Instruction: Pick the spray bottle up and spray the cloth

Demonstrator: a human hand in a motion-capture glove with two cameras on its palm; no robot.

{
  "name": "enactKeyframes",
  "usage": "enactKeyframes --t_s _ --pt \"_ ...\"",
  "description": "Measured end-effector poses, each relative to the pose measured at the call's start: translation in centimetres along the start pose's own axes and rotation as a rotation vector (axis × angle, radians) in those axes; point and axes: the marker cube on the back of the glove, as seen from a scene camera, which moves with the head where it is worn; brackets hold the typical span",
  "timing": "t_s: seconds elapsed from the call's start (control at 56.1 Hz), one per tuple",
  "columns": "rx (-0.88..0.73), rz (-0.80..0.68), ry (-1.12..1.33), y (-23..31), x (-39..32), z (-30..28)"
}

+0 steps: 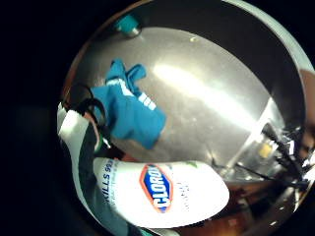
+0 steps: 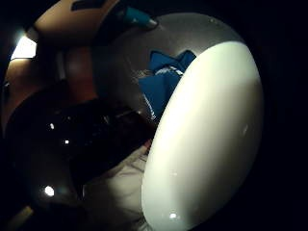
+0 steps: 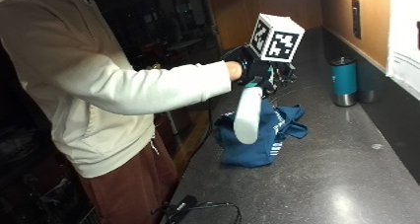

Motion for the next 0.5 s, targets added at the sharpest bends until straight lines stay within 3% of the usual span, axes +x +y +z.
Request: enactKeyframes --t_s 0.25,0.499 --pt "-0.224 0.026 0.377 -0.3 -5.1 1.5" --pt "-0.358 0.074 0.504 -0.6 -4.9 7.7"
